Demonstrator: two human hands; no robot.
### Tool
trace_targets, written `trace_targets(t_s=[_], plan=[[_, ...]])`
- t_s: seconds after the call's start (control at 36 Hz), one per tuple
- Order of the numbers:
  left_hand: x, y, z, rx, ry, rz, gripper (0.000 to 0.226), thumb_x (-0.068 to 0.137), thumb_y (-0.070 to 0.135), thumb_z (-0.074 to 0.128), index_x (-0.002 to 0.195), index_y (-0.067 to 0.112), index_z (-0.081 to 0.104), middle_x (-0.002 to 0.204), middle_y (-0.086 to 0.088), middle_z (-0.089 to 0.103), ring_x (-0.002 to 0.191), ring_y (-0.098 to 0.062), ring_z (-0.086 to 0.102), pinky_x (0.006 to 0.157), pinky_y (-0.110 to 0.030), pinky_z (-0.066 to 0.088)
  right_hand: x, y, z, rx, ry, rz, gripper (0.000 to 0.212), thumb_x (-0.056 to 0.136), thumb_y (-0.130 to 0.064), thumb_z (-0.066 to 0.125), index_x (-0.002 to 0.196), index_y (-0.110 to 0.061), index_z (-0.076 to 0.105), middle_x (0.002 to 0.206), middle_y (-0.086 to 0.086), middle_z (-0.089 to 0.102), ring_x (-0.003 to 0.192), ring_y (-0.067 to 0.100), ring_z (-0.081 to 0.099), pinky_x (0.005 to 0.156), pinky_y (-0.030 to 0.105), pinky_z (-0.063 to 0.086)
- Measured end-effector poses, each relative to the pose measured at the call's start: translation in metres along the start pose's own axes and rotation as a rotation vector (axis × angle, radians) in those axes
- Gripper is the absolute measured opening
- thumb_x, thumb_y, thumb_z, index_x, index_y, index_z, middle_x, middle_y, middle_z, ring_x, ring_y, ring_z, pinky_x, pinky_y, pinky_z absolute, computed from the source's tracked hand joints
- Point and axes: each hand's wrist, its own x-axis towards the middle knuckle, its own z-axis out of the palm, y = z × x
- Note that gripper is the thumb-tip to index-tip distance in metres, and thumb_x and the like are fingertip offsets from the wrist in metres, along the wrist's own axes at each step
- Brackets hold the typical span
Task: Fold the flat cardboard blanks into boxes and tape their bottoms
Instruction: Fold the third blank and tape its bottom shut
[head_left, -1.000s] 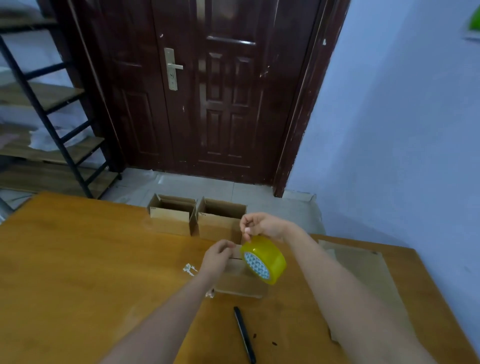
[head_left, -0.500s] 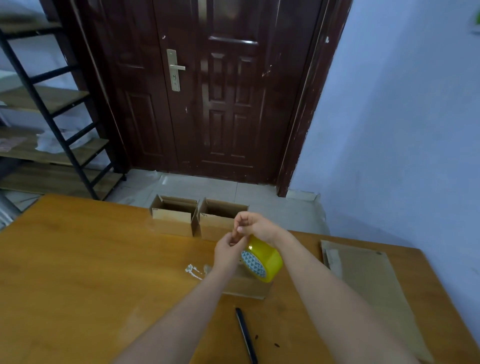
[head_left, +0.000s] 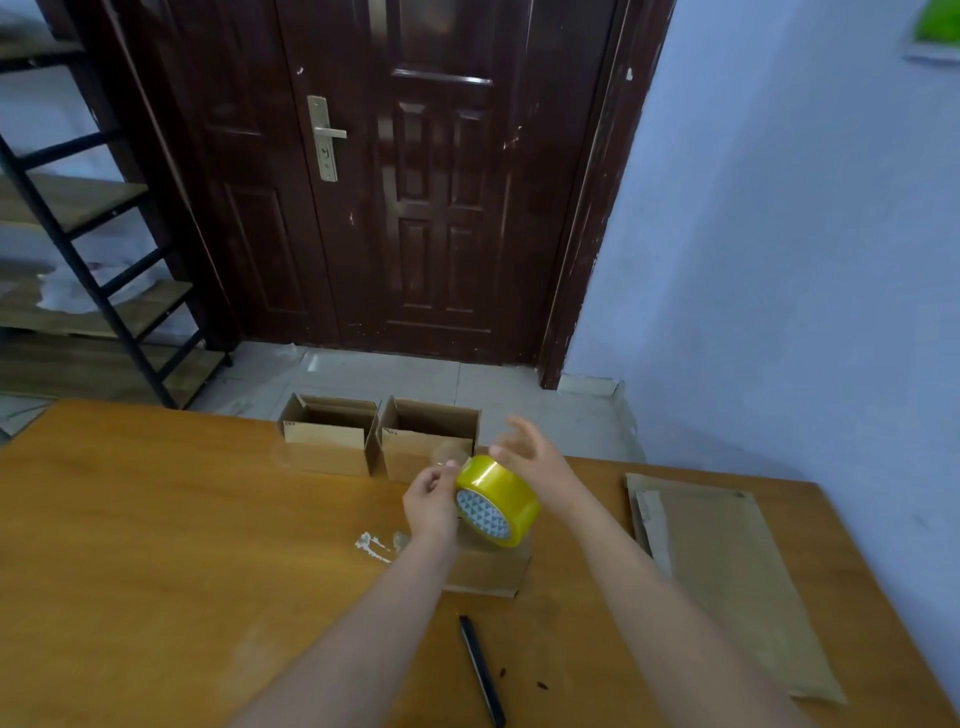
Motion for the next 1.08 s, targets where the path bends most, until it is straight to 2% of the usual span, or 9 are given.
trace_targets(t_s=[0.14,0.22,0.31,0.42,0.5,0.64,0.86,1.0,1.08], plan=[[0.001,-0.002,0.000,-0.110,0.070,-0.125,0.007,0.090,0.020,0.063,0.088,0.013,0.065,0.085,-0.003,0.063,0.083,-0.019,0.059,0.069,-0.028,0.047,-0.019,0.035,-0.009,0.002,-0.177,0.089,0.042,0.084,-0.039,0.067,0.116,-0.014,0.058,0.109,0.001,0.064,0.101,0.015,0.062,0.083,0.025,0.051],[0.003,-0.002,0.001,-0.126,0.113,-0.149,0.015,0.086,0.019,0.068,0.096,0.009,0.066,0.084,0.000,0.062,0.087,-0.019,0.057,0.075,-0.030,0.045,-0.021,0.034,-0.007,0.074,-0.130,0.086,0.052,0.072,-0.048,0.067,0.102,-0.005,0.065,0.091,0.004,0.067,0.084,0.015,0.063,0.075,0.026,0.049],[0.003,0.001,0.001,-0.173,0.148,-0.184,0.029,0.083,0.015,0.071,0.109,0.003,0.066,0.098,-0.004,0.062,0.096,-0.020,0.054,0.085,-0.030,0.042,-0.019,0.024,-0.006,0.058,-0.163,0.075,0.059,0.075,-0.047,0.067,0.106,0.002,0.063,0.092,0.007,0.065,0.085,0.017,0.062,0.078,0.029,0.049],[0.005,0.000,-0.005,-0.183,0.159,-0.216,0.030,0.083,0.009,0.070,0.111,0.003,0.067,0.114,-0.012,0.065,0.107,-0.024,0.056,0.097,-0.035,0.040,-0.014,0.011,-0.006,-0.020,-0.215,0.056,0.026,0.089,-0.031,0.062,0.098,-0.007,0.062,0.086,0.004,0.063,0.078,0.012,0.061,0.073,0.026,0.047],[0.008,-0.002,-0.011,-0.114,0.124,-0.186,0.028,0.084,-0.001,0.065,0.110,0.006,0.069,0.116,-0.009,0.065,0.114,-0.023,0.052,0.104,-0.037,0.035,-0.014,0.006,-0.008,-0.074,-0.227,0.048,0.023,0.089,-0.034,0.062,0.092,-0.011,0.063,0.083,0.001,0.065,0.073,0.011,0.062,0.070,0.024,0.048],[0.011,-0.009,-0.019,-0.046,0.097,-0.139,0.018,0.084,-0.001,0.064,0.099,0.007,0.070,0.087,-0.001,0.066,0.098,-0.019,0.057,0.098,-0.034,0.039,-0.016,0.004,-0.011,-0.137,-0.236,0.037,0.039,0.089,-0.038,0.061,0.102,-0.001,0.063,0.089,0.009,0.066,0.080,0.018,0.063,0.075,0.031,0.050],[0.009,-0.008,-0.021,-0.110,0.118,-0.098,0.012,0.085,0.004,0.066,0.096,0.009,0.069,0.094,-0.008,0.070,0.095,-0.022,0.065,0.089,-0.033,0.050,-0.018,0.001,-0.010,-0.211,-0.220,0.024,0.026,0.088,-0.042,0.062,0.086,-0.016,0.062,0.081,0.002,0.065,0.075,0.016,0.062,0.072,0.032,0.049],[0.009,-0.012,-0.026,-0.033,0.111,-0.053,0.008,0.085,0.007,0.067,0.090,0.014,0.069,0.093,-0.006,0.068,0.097,-0.026,0.063,0.091,-0.041,0.051,-0.021,-0.009,-0.007,-0.264,-0.191,0.009,0.034,0.087,-0.043,0.061,0.100,-0.012,0.064,0.095,0.008,0.068,0.084,0.019,0.066,0.075,0.032,0.054],[0.010,-0.012,-0.027,0.056,0.063,-0.014,0.007,0.086,0.010,0.066,0.084,0.017,0.068,0.093,-0.008,0.068,0.097,-0.030,0.063,0.090,-0.046,0.052,-0.020,-0.014,-0.008,-0.316,-0.146,0.001,0.029,0.086,-0.047,0.062,0.098,-0.021,0.062,0.093,0.002,0.067,0.083,0.017,0.066,0.074,0.032,0.054]])
